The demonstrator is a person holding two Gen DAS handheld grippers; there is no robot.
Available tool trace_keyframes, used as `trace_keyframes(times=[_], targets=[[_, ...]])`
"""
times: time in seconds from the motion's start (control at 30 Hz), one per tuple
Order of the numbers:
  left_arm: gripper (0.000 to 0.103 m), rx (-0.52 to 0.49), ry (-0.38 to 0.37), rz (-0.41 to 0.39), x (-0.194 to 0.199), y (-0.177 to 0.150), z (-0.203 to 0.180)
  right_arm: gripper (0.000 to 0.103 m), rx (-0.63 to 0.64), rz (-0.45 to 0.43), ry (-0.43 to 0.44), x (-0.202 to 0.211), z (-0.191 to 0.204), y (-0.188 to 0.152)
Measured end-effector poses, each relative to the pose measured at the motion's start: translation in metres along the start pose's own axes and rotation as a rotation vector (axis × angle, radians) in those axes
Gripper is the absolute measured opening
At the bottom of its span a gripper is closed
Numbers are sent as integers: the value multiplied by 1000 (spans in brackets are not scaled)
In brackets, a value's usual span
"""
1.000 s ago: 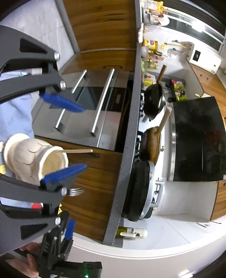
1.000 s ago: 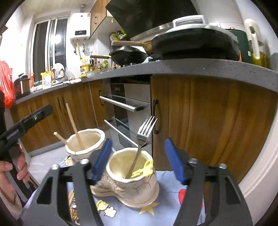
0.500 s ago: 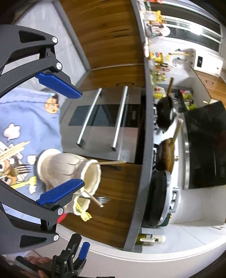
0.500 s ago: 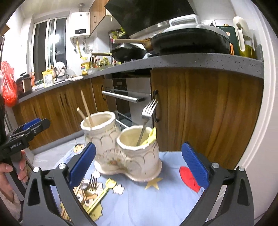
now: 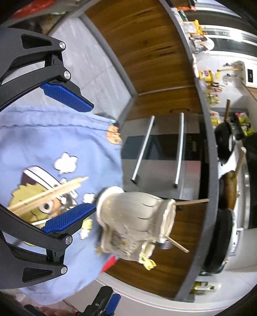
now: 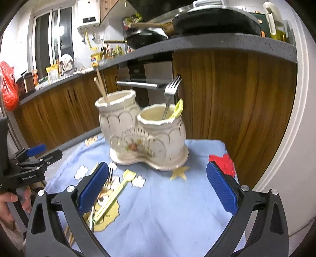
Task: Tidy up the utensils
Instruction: 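Grasp a chopstick with the left tool while the right tool grasps a yellow-green spoon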
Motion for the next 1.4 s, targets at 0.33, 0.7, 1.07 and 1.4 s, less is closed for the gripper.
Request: trace_keyframes(times=[0.33, 0.7, 1.07, 1.4], targets=[[82, -72, 8, 149, -10, -39, -16, 98, 39, 62, 27, -10, 18, -24], [45, -38, -71, 276, -22, -63, -32, 67, 47, 162, 93, -29, 36, -41], [36, -19, -77, 300, -28, -66, -33, 55, 47, 217, 126, -40, 47, -51], [3, -90, -157, 301, -28, -64, -36, 45, 35, 305, 177, -65, 64, -53]])
Point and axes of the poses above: each gripper's, at about its wrist camera, not at the fingertips, and x roughly against the way its jaws point, z to its left, y to its top, the point moved 4 cm from there along -x, roughly the way its jaws point, and after that the axes turned 3 degrees about x, right-handed, at the moved point
